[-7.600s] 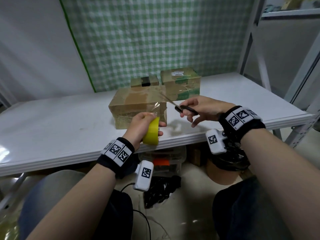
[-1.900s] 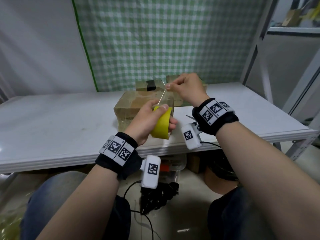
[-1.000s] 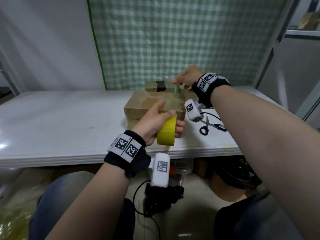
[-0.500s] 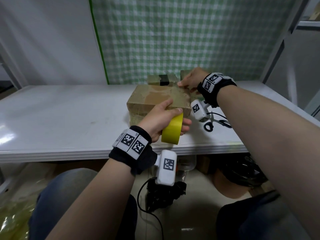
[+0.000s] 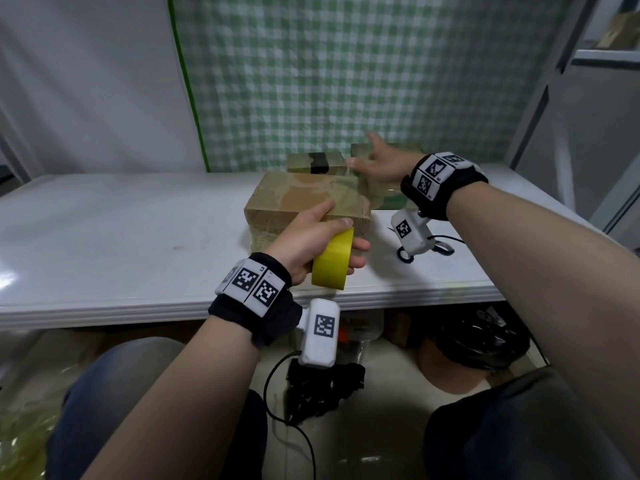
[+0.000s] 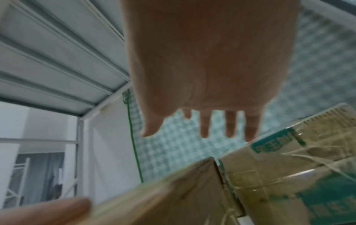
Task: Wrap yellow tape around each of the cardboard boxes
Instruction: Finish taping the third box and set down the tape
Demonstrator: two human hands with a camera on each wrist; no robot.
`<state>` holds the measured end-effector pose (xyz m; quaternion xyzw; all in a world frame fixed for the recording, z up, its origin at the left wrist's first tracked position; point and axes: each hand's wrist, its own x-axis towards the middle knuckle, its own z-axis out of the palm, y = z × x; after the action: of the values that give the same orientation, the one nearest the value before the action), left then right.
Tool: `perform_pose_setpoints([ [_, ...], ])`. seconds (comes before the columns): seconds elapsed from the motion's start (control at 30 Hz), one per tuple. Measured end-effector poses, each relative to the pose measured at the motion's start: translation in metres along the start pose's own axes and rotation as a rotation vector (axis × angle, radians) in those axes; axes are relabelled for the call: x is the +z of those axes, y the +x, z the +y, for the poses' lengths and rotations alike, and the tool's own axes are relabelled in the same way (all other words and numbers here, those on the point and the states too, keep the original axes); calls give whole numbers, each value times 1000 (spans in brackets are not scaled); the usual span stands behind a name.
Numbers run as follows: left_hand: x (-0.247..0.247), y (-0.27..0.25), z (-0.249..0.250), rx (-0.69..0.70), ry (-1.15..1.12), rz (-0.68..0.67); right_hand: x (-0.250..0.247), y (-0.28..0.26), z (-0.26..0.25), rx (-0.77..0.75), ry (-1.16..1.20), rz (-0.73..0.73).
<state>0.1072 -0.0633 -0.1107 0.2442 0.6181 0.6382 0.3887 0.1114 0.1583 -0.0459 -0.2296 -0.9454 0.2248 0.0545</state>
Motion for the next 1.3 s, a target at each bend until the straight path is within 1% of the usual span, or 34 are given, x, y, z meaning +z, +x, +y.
perform_pose_setpoints([
  [0.07, 0, 0, 0, 0, -1, -1, 1, -20, -7, -199, 80, 3],
  [0.1, 1, 0, 0, 1, 0, -4, 5, -28, -9, -264, 107, -25],
  [0.17, 2, 0, -2, 4, 20, -18, 20, -38, -8, -297, 78, -136],
  [0.23, 4, 0, -3, 13, 45, -26, 33, -40, -5, -263, -115, -218],
  [0.27, 4, 1, -4, 18, 55, -27, 38, -37, -3, -245, -225, -216],
  [0.33, 4, 2, -6, 27, 61, -25, 41, -31, -4, -212, -332, -195],
  [0.43, 3, 2, -8, 38, 60, -19, 37, -16, -6, -135, -349, -178],
  [0.53, 2, 1, -10, 48, 48, -31, 36, -3, -2, -81, -318, -119],
  [0.6, 0, 2, -11, 53, 45, -33, 36, -1, -2, -71, -283, -82],
  [0.7, -2, 3, -12, 71, 51, -10, 36, -6, -3, -35, -250, -72],
  [0.8, -2, 6, -12, 81, 43, 27, 40, -25, -2, 39, -106, -7],
  [0.87, -3, 8, -12, 72, 73, 70, 47, -40, 0, 63, 62, 57],
  [0.9, -5, 9, -11, 69, 138, 110, 50, -49, 0, 73, 164, 78],
  [0.93, -10, 11, -11, 83, 232, 170, 53, -56, 0, 99, 255, 86],
  [0.97, -15, 12, -10, 101, 318, 263, 56, -63, 0, 130, 326, 79],
  [1.03, -27, 12, -7, 97, 421, 504, 61, -72, -2, 205, 434, 60],
  [1.07, -35, 13, -7, 69, 469, 635, 63, -75, -2, 239, 474, 58],
  [1.1, -43, 12, -6, 20, 491, 730, 65, -77, -2, 268, 509, 47],
  [1.13, -50, 13, -8, -24, 479, 772, 67, -79, -2, 289, 543, 29],
  [1.17, -55, 12, -9, -55, 431, 746, 69, -82, -3, 299, 579, 19],
  [1.2, -59, 13, -12, -64, 382, 688, 71, -83, -3, 300, 621, 27],
  [1.23, -60, 14, -16, -52, 356, 637, 73, -84, -2, 294, 667, 51],
  [1.3, -58, 14, -23, 10, 392, 625, 74, -85, -2, 279, 757, 118],
])
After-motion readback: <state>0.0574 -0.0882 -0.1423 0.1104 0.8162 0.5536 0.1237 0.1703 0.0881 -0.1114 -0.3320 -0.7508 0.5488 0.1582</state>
